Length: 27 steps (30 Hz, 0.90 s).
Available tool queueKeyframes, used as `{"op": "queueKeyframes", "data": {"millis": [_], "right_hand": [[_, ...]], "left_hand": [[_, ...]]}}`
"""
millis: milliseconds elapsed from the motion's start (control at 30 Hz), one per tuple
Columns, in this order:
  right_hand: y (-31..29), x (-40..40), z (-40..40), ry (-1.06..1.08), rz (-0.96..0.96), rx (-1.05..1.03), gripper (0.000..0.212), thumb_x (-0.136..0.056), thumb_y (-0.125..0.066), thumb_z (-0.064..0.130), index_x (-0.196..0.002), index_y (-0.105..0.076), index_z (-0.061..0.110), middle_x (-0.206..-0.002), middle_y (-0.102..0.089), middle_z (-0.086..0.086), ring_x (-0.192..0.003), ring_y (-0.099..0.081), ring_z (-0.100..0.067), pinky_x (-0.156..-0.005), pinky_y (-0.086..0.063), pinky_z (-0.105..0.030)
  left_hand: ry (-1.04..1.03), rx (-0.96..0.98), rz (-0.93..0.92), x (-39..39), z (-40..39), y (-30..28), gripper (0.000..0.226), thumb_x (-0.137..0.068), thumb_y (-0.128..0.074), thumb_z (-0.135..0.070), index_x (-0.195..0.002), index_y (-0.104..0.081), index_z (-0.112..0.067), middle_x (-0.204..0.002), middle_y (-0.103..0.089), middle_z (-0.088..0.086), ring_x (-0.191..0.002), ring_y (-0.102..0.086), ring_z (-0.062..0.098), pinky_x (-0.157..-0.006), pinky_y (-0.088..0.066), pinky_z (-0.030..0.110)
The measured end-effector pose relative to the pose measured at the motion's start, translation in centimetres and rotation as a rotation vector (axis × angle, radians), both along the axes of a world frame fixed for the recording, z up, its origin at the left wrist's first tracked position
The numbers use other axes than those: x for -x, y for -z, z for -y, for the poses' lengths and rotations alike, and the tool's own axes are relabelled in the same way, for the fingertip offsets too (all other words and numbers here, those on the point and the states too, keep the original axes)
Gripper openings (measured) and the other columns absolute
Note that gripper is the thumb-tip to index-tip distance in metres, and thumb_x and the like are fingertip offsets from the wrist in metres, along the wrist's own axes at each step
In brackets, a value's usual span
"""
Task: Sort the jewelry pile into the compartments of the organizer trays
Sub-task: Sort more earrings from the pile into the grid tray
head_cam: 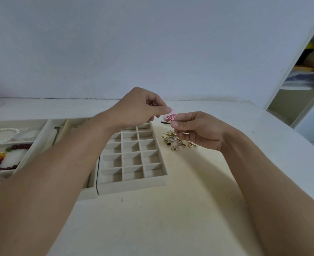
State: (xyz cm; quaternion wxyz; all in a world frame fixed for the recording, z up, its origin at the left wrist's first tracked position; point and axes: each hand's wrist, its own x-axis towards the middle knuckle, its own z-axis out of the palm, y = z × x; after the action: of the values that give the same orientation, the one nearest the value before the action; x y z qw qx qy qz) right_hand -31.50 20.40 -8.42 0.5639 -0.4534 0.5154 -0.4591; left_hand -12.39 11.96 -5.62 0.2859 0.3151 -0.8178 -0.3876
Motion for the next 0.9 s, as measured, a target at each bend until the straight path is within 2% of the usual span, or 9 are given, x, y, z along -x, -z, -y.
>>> {"op": "queueKeyframes", "data": {"millis": [133,300,400,500,700,833,900], "right_hand": [[0.1,-0.1,0.2,0.029,-0.01,0.027,0.027,-0.084,-0.068,-0.004,-0.11,-0.072,0.002,-0.084,-0.073,0.005,-0.073,-0.065,-0.003,-0.069,-0.053,-0.015],[0.0,-0.2,0.1,0.038,-0.033,0.012,0.032,-0.086,-0.067,-0.009,-0.117,-0.069,-0.003,-0.082,-0.073,0.004,-0.071,-0.067,-0.004,-0.068,-0.053,-0.013],[0.1,-0.1,0.1,0.07,-0.08,0.015,0.027,-0.085,-0.071,-0.002,-0.112,-0.073,0.0,-0.084,-0.073,0.004,-0.073,-0.065,-0.004,-0.069,-0.053,-0.014],[0.1,0.1,0.1,0.081,-0.109,0.01,0.031,-0.077,-0.078,0.011,-0.107,-0.076,0.004,-0.085,-0.07,0.002,-0.074,-0.06,-0.008,-0.072,-0.054,-0.017],[-0.1,0.0,0.1,0.099,-0.132,0.057,0.03,-0.076,-0.077,0.025,-0.101,-0.079,0.008,-0.079,-0.068,0.002,-0.068,-0.057,-0.008,-0.07,-0.051,-0.019],[0.0,0.0,0.2,0.108,-0.11,0.091,0.024,-0.073,-0.077,0.025,-0.092,-0.079,0.011,-0.079,-0.068,0.001,-0.069,-0.058,-0.008,-0.067,-0.051,-0.018],[0.1,0.0,0.2,0.09,-0.129,0.09,0.028,-0.074,-0.078,0.025,-0.097,-0.079,0.007,-0.082,-0.067,-0.001,-0.07,-0.058,-0.008,-0.068,-0.051,-0.019]], "left_hand": [[-0.007,0.019,0.024,0.1,0.0,0.2,0.015,-0.085,-0.079,-0.033,-0.084,-0.077,-0.018,-0.06,-0.062,-0.012,-0.056,-0.055,0.006,-0.055,-0.044,0.012],[0.011,0.05,0.034,0.2,-0.1,0.2,0.012,-0.084,-0.079,-0.033,-0.084,-0.077,-0.02,-0.068,-0.067,-0.008,-0.058,-0.055,0.006,-0.059,-0.045,0.017],[0.007,0.061,0.032,0.2,-0.1,0.1,0.013,-0.085,-0.079,-0.033,-0.085,-0.077,-0.02,-0.068,-0.067,-0.009,-0.057,-0.056,0.004,-0.059,-0.046,0.015],[-0.015,0.056,0.032,0.2,0.2,0.2,0.016,-0.085,-0.079,-0.034,-0.085,-0.077,-0.018,-0.062,-0.064,-0.012,-0.055,-0.055,0.004,-0.055,-0.044,0.011],[-0.045,0.041,0.078,-0.1,0.6,0.4,0.017,-0.087,-0.077,-0.033,-0.086,-0.077,-0.016,-0.061,-0.064,-0.011,-0.051,-0.054,0.002,-0.045,-0.038,0.009],[0.044,-0.002,0.216,-0.7,0.6,0.0,0.018,-0.087,-0.077,-0.033,-0.083,-0.076,-0.015,-0.059,-0.063,-0.012,-0.059,-0.056,0.007,-0.058,-0.042,0.018],[0.085,-0.036,0.261,-0.9,0.4,-0.1,0.019,-0.086,-0.077,-0.031,-0.08,-0.075,-0.014,-0.06,-0.063,-0.009,-0.059,-0.055,0.008,-0.066,-0.044,0.025]]}}
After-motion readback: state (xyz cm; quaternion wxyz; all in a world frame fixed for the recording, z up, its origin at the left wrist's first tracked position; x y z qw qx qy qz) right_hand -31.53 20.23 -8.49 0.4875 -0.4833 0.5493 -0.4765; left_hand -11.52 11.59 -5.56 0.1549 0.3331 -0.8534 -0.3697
